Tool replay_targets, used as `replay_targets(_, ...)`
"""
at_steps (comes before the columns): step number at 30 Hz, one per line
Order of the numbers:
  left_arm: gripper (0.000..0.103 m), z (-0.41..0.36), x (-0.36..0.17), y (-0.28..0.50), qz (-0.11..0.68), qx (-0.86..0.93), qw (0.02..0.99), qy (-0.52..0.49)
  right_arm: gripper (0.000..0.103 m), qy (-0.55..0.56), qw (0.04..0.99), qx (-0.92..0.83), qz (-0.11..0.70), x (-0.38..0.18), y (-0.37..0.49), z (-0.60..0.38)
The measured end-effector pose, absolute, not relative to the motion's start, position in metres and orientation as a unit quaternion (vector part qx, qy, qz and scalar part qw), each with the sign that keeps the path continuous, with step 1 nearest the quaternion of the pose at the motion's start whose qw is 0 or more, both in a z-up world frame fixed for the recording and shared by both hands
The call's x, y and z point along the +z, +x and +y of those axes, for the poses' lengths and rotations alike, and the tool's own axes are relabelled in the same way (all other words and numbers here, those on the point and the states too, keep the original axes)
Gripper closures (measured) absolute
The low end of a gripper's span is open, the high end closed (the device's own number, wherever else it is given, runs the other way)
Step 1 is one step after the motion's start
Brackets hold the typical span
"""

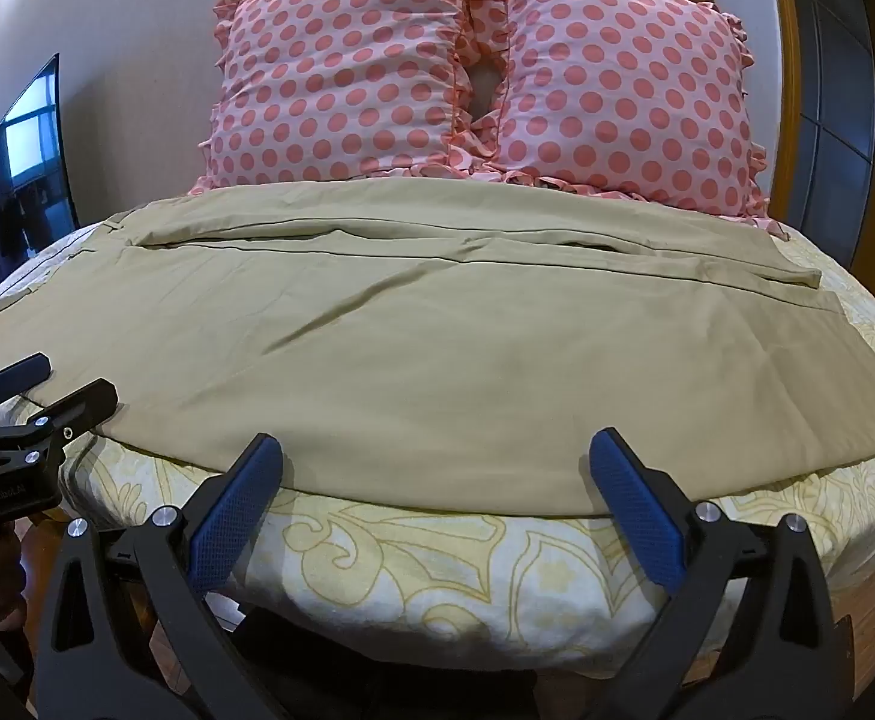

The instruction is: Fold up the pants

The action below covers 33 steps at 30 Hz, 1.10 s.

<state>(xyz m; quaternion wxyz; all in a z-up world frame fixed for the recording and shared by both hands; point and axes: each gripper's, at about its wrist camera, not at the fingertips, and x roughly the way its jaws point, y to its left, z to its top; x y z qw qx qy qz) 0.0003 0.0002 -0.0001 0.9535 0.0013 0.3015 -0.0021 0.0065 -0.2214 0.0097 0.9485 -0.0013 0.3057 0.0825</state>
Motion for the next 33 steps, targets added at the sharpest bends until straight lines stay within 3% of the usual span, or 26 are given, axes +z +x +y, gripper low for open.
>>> replay_targets(33,0.002,0.0,0.0,-0.0001,0.298,-0.001,0.955,0.004,0.001,0.0,0.949,0.082,0.304,0.0085,0.0056,-0.2223)
